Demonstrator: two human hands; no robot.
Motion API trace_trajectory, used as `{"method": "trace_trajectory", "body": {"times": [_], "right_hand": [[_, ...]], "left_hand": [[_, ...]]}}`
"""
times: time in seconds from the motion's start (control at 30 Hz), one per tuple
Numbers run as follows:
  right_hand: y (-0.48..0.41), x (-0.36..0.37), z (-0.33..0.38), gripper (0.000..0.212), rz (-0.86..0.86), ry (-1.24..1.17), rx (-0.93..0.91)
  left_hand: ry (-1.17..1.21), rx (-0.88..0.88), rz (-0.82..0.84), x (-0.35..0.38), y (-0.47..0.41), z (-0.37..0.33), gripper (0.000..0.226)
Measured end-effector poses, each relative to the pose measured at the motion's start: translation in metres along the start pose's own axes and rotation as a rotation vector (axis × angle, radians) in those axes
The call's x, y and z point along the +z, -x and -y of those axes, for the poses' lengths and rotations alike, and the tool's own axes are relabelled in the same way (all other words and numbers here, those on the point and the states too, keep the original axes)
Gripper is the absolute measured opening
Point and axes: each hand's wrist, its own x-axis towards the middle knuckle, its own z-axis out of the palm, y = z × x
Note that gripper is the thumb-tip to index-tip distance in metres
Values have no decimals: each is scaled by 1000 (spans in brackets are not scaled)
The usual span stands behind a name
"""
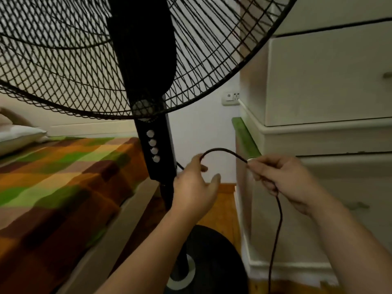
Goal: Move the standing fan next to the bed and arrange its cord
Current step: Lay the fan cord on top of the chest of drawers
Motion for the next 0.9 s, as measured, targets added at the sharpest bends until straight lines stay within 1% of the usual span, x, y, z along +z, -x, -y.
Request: {"method": "trace_trajectory", "body": {"times": [0.03,0.07,0.1,0.13,0.17,0.23,0.27,0.3,0.33,0.4,0.47,0.53,0.6,0.67,0.73,0.77,0.83,0.9], "right_hand": [[1,-2,0,34,17,-3,5],[1,-4,-1,28,32,4,13],[1,-5,-2,21,40,19,23],[0,-7,-4,14,41,36,31],[0,-8,-5,11,41,49,33],[-3,-9,-8,9,44,56,23],[-4,-10,-9,9,52,55,13],[-5,-10,-9,10,59,52,5],[-5,-11,-9,10,62,46,0],[-7,-13,-8,15,56,15,-12],[-6,-15,-8,26,26,-32,-33],[-3,-18,-10,34,-19,-72,-43],[4,-23,-16,29,-81,-100,-17],[16,-31,-24,18,-144,-84,23],[35,-40,-28,16,-242,-63,92],[46,-44,-26,16,-307,-60,127],[64,-48,-12,17,-411,-38,190],[75,-48,13,21,-444,-70,236]], "left_hand": [[-15,55,-69,-1,1,-7,67],[-3,103,-130,-3,1,-14,72],[14,155,-168,-6,1,-21,72],[19,221,-170,-8,-1,-26,68],[-11,308,-132,-8,-2,-32,59],[-146,483,29,-6,-3,-45,35],[-209,536,124,-5,-2,-51,29],[-258,549,195,-3,-2,-55,27],[-281,540,229,0,-4,-58,27],[-220,502,244,4,-9,-57,27],[-25,419,241,3,-10,-54,27],[196,296,175,2,-11,-54,22],[327,187,88,3,-16,-60,23],[369,76,61,6,-22,-63,25],[349,-2,120,10,-26,-67,25],[314,-21,179,9,-26,-71,24],[160,-17,362,6,-22,-86,21],[45,-18,536,0,-17,-107,9]]}}
